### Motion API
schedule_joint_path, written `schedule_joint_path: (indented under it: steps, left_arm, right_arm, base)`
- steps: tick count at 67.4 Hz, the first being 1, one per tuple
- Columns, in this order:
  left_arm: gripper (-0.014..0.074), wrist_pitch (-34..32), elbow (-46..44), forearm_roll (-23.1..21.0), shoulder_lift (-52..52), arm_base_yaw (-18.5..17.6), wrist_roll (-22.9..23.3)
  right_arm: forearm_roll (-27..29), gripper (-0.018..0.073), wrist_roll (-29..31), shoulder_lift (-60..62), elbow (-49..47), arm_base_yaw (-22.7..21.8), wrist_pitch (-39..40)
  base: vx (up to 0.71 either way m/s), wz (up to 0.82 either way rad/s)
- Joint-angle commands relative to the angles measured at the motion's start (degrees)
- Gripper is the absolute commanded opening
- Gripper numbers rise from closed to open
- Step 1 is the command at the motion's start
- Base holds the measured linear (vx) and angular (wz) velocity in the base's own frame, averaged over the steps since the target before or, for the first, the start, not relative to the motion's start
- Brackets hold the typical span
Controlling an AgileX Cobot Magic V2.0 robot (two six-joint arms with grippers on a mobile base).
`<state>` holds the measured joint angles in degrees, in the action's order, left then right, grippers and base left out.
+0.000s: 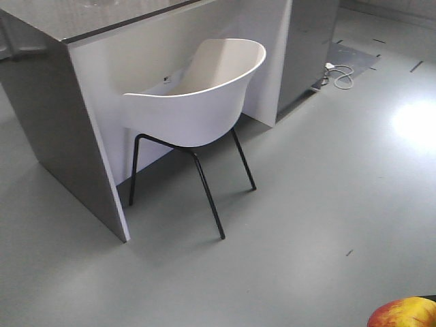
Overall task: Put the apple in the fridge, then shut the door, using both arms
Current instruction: 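Hold the apple in the right gripper while driving toward the fridge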
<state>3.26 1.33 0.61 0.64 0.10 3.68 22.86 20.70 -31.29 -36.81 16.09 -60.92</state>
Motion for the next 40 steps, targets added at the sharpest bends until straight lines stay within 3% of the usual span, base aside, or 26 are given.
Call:
schedule_joint_path:
  steps: [1,40]
  left_arm:
    - [-0.0006,-4.33,-0.94,-0.61,0.85,0.05,0.0]
    - [-0.0006,-4.33,-0.94,-0.61,0.85,0.05,0.0]
  right_arm:
    - [1.46,0.015,0.49,-0.28,-1.43,-0.09,3.08]
    - [1.46,0.015,0.49,-0.28,-1.43,-0.09,3.08]
  base:
    - [0.07,0.48]
    - [0.1,0.45]
